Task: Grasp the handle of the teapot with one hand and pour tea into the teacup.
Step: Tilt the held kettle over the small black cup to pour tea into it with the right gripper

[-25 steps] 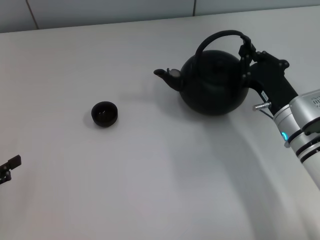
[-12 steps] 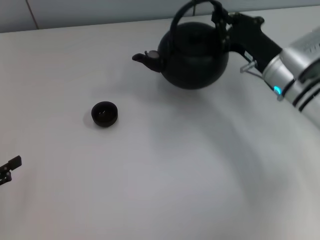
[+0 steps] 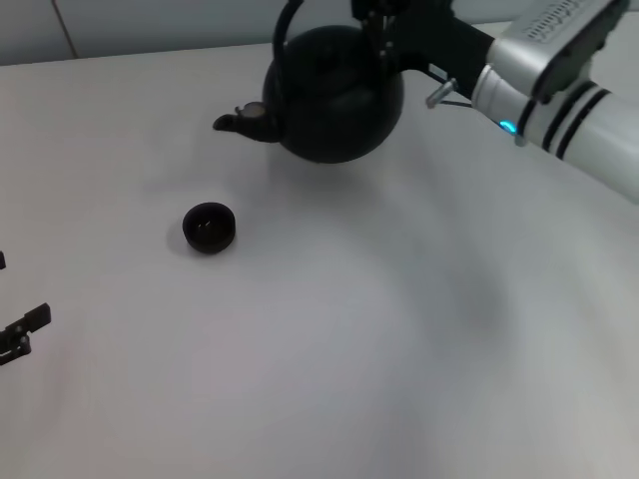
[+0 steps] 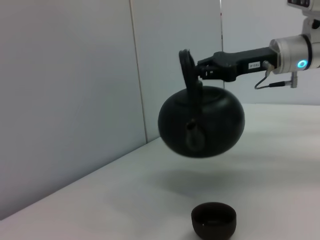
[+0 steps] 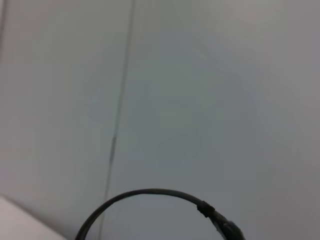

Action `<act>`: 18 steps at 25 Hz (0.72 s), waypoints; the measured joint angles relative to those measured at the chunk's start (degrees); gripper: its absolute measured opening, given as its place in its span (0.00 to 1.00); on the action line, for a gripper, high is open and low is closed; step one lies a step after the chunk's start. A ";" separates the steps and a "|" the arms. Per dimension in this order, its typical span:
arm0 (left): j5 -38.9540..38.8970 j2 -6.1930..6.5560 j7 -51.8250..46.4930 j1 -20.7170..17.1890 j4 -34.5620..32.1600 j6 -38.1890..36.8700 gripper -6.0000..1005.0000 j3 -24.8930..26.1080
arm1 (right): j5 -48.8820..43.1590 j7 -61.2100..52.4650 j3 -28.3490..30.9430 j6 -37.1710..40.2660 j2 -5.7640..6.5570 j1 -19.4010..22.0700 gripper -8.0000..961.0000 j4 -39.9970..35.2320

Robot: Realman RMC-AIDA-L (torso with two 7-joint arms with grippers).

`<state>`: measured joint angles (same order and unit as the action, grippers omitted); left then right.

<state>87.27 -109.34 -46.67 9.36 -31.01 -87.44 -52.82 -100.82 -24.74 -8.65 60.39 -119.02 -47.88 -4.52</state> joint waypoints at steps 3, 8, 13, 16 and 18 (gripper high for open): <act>0.06 -0.22 0.01 0.46 -0.02 0.06 0.78 0.00 | -0.02 -0.03 -3.22 -1.21 0.03 -1.48 0.08 -0.38; 0.12 -0.40 0.01 1.00 -0.11 0.10 0.78 0.00 | -0.05 -0.06 -7.06 -2.30 0.02 -2.49 0.08 -0.91; 0.05 -0.58 0.00 1.54 -0.11 0.22 0.78 0.00 | -0.08 -0.06 -11.96 -2.97 -0.01 -3.27 0.08 -2.44; 0.00 -0.58 0.00 1.67 -0.11 0.23 0.78 0.00 | -0.08 0.21 -12.51 -2.98 -0.02 -3.31 0.08 -2.82; -0.10 -0.58 0.00 1.84 -0.10 0.28 0.78 0.00 | -0.08 0.50 -14.17 -2.87 -0.05 -3.34 0.08 -3.97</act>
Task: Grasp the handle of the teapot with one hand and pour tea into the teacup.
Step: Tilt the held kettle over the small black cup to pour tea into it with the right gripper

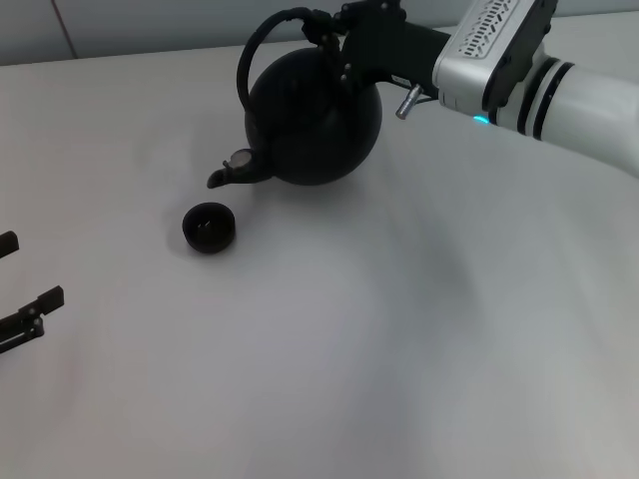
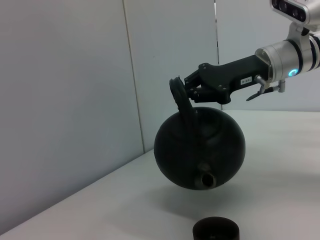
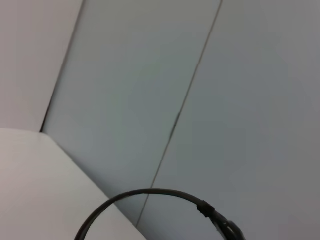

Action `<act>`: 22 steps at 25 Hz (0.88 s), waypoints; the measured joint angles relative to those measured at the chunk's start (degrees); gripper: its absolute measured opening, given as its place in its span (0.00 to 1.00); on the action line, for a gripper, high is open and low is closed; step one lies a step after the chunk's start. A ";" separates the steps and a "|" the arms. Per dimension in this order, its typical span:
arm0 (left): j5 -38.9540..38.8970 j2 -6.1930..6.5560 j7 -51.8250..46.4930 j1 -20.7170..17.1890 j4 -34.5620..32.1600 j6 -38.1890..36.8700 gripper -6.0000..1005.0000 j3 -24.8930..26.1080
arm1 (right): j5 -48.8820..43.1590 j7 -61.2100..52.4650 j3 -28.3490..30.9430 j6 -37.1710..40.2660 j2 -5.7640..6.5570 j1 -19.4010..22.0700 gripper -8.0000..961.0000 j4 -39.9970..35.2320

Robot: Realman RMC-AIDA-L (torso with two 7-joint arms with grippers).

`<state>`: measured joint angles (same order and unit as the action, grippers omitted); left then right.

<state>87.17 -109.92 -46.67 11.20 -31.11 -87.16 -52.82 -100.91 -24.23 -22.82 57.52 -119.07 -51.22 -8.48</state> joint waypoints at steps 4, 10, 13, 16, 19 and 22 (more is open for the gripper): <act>0.00 -0.07 -0.03 0.18 0.07 0.07 0.78 0.06 | 0.00 0.50 -1.08 0.29 -0.06 0.02 0.08 -1.03; 0.06 -0.34 -0.17 0.25 0.09 0.07 0.78 0.53 | 0.10 4.15 -1.19 0.82 -0.13 0.15 0.08 -1.19; 0.02 -0.39 -0.18 0.31 0.09 0.11 0.78 0.53 | 0.15 6.18 -1.23 1.75 -0.21 0.22 0.08 -0.91; 0.00 -0.50 -0.18 0.33 0.09 0.15 0.78 0.60 | 0.13 6.99 -1.42 2.32 -0.26 0.24 0.08 -0.83; 0.00 -0.57 -0.18 0.33 0.09 0.15 0.78 0.62 | 0.13 7.90 -1.90 2.39 -0.33 0.15 0.08 -0.76; 0.00 -0.57 -0.17 0.32 0.04 0.15 0.78 0.62 | 0.10 8.85 -1.96 2.43 -0.37 0.01 0.08 -0.52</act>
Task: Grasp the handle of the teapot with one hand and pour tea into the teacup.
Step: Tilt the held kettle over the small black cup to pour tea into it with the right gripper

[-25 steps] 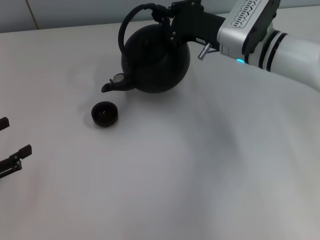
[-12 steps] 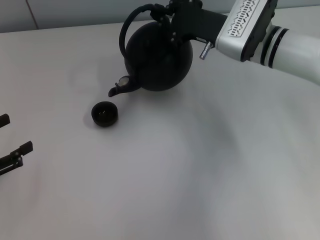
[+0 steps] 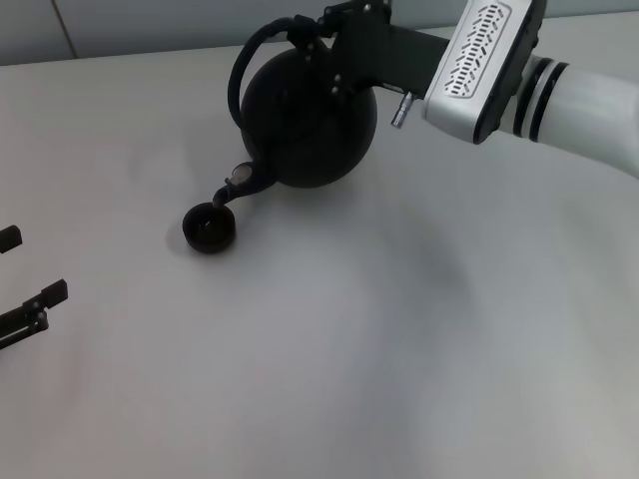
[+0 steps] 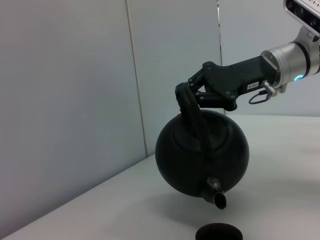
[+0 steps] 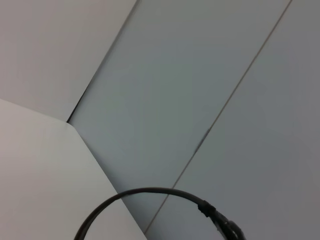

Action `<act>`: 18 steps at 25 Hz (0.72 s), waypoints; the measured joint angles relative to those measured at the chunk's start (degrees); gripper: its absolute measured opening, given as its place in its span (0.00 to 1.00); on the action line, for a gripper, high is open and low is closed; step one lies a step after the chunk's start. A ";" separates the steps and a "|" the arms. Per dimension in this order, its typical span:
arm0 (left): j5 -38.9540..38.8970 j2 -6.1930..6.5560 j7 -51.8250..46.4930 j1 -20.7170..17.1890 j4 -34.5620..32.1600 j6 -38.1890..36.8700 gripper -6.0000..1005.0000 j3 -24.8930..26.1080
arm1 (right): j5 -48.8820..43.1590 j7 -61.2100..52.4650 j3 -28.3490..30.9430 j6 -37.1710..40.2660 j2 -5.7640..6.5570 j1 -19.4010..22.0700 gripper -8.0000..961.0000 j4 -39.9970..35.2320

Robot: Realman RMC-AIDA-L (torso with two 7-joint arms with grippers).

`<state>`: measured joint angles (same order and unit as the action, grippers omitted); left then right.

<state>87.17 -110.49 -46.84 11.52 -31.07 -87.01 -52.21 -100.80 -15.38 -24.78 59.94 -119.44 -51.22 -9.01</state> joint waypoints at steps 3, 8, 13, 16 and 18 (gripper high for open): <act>0.00 -0.08 -0.02 0.00 -0.03 0.01 0.78 0.00 | -0.01 0.90 0.00 0.11 -0.04 -0.07 0.08 0.07; 0.01 -0.19 -0.09 0.05 -0.05 0.00 0.78 0.00 | -0.07 2.32 0.00 0.27 -0.10 -0.36 0.08 0.14; 0.02 -0.37 -0.12 0.24 -0.05 0.00 0.78 0.00 | -0.13 3.68 0.00 0.28 -0.13 -0.63 0.08 0.32; 0.02 -0.50 -0.12 0.43 -0.05 0.00 0.78 0.00 | -0.13 5.09 0.00 0.16 -0.19 -0.90 0.08 1.08; 0.02 -0.51 -0.12 0.51 -0.05 0.03 0.78 0.00 | -0.13 5.73 -0.01 0.06 -0.19 -1.03 0.08 1.33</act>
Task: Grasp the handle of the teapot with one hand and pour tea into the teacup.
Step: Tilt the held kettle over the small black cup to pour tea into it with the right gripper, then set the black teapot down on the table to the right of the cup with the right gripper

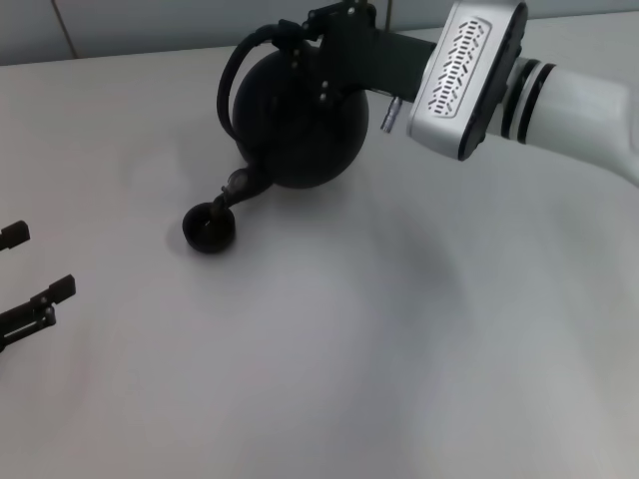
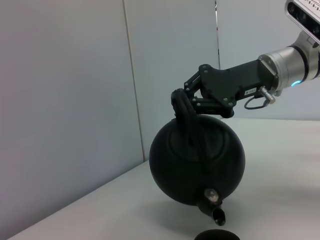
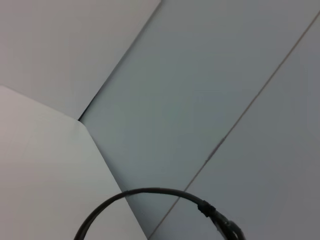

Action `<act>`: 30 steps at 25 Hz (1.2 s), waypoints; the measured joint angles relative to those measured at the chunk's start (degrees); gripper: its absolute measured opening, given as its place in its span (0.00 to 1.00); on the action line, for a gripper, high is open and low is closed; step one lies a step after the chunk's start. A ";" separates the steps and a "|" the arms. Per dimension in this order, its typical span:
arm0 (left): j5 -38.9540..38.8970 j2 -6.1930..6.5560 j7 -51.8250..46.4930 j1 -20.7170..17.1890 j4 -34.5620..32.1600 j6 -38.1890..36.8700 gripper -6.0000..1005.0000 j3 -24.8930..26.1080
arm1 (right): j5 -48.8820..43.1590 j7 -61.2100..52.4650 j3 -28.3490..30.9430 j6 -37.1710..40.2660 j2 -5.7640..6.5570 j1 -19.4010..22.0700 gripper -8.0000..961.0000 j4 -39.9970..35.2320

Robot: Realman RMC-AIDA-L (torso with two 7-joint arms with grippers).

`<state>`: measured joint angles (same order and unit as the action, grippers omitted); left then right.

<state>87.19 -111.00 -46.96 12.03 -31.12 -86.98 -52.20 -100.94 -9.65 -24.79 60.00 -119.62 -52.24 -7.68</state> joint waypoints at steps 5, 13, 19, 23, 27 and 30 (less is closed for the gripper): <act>0.00 -0.01 0.03 0.24 0.00 0.05 0.78 0.00 | 0.00 0.93 0.00 0.01 0.00 -0.06 0.08 0.28; 0.22 -0.11 -0.04 0.85 0.00 0.06 0.78 0.70 | 0.07 3.30 0.00 -0.16 0.00 -0.16 0.08 0.75; 0.18 -0.10 -0.07 0.98 0.01 0.06 0.78 0.70 | 0.61 0.86 0.66 0.33 0.04 0.19 0.08 1.02; 0.10 -0.09 -0.23 0.98 0.01 0.06 0.78 0.95 | 1.26 -5.35 0.80 1.59 0.28 1.15 0.08 0.57; 0.19 -0.09 -0.30 0.99 0.01 0.06 0.78 1.40 | 2.83 -9.81 0.81 2.45 0.35 2.48 0.08 0.09; 0.21 -0.09 -0.33 0.99 0.01 0.06 0.78 1.40 | 4.11 -15.11 1.03 3.22 0.37 4.16 0.08 -0.32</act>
<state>87.40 -111.09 -47.29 13.01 -31.11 -86.92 -50.80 -96.83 -24.76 -23.76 63.22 -119.25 -48.09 -7.99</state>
